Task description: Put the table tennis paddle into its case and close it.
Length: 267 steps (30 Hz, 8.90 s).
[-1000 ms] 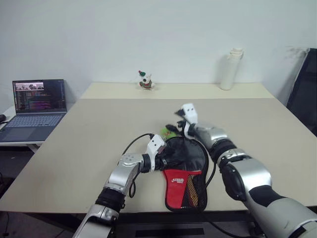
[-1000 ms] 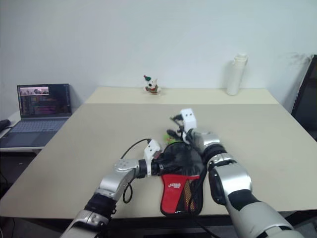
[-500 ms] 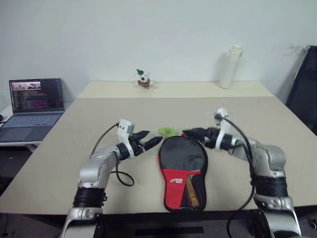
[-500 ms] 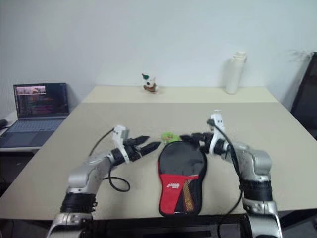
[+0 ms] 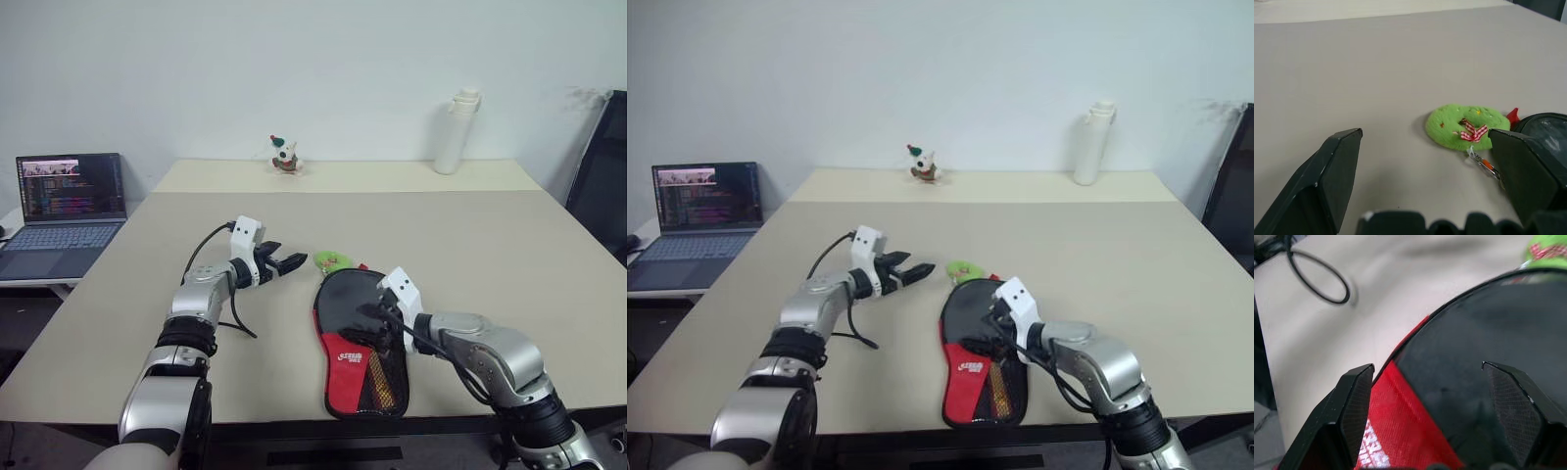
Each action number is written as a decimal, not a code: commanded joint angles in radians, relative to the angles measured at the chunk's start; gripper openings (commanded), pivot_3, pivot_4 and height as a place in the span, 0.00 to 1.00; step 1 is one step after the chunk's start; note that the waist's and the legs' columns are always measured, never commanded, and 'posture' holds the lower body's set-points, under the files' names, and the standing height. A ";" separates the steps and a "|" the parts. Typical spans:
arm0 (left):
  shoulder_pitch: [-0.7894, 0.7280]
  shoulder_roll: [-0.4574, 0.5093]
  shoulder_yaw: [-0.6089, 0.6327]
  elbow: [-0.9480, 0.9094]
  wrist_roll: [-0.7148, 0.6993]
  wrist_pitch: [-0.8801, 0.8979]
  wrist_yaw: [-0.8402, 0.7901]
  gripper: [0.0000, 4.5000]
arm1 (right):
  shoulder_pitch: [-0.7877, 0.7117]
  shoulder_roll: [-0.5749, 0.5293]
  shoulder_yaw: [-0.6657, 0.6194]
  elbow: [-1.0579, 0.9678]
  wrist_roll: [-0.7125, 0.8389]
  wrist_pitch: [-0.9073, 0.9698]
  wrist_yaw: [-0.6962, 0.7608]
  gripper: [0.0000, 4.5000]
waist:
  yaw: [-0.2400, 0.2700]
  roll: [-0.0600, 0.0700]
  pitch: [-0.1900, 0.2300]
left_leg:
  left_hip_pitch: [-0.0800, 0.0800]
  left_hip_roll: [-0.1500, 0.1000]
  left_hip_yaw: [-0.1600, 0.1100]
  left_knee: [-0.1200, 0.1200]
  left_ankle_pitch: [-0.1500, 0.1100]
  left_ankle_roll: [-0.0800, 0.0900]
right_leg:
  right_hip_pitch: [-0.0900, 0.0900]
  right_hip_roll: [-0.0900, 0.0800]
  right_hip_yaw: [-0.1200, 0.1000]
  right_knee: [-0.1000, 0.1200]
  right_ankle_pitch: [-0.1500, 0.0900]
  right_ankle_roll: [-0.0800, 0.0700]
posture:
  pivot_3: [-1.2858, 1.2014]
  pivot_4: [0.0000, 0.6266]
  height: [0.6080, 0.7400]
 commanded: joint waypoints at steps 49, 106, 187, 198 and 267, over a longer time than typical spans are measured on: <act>0.236 0.103 0.108 -0.284 -0.103 0.176 -0.356 1.00 | -0.068 0.031 -0.281 0.290 -0.046 -0.247 -0.136 0.86 | -0.004 -0.001 0.000 | 0.002 0.001 0.002 0.000 0.000 0.000 | 0.000 -0.001 0.002 0.003 0.003 -0.005 | 0.52 0.24 1.00; 0.348 0.146 0.006 -0.690 -0.226 0.348 -0.264 1.00 | -0.363 0.120 -0.196 0.986 -0.256 -0.568 0.180 0.00 | -0.008 -0.001 0.000 | 0.004 0.001 0.002 0.000 0.000 0.000 | 0.001 0.000 0.002 0.006 0.003 -0.005 | 0.52 0.24 1.00; -0.222 -0.254 -0.076 0.473 0.357 -0.101 0.171 0.01 | 0.071 0.096 0.025 -0.024 -0.133 -0.182 -0.215 1.00 | 0.021 -0.005 -0.003 | 0.008 -0.001 0.000 0.003 0.000 0.000 | 0.009 0.000 -0.001 0.002 0.000 0.001 | 0.52 0.24 1.00; -0.279 -0.260 -0.080 0.473 0.367 -0.102 0.202 0.01 | 0.074 0.090 0.076 0.106 -0.222 -0.113 -0.212 1.00 | 0.019 -0.006 -0.004 | 0.009 -0.001 0.000 0.003 0.000 0.000 | 0.010 0.000 -0.001 0.002 0.000 0.001 | 0.52 0.24 1.00; -0.394 -0.217 -0.033 0.409 0.334 -0.466 0.174 0.56 | 0.152 0.059 -0.124 -0.282 -0.086 0.161 -0.195 1.00 | 0.021 -0.010 -0.008 | 0.002 0.000 -0.001 0.000 0.000 0.000 | 0.008 0.000 -0.002 -0.010 0.002 0.003 | 0.52 0.24 1.00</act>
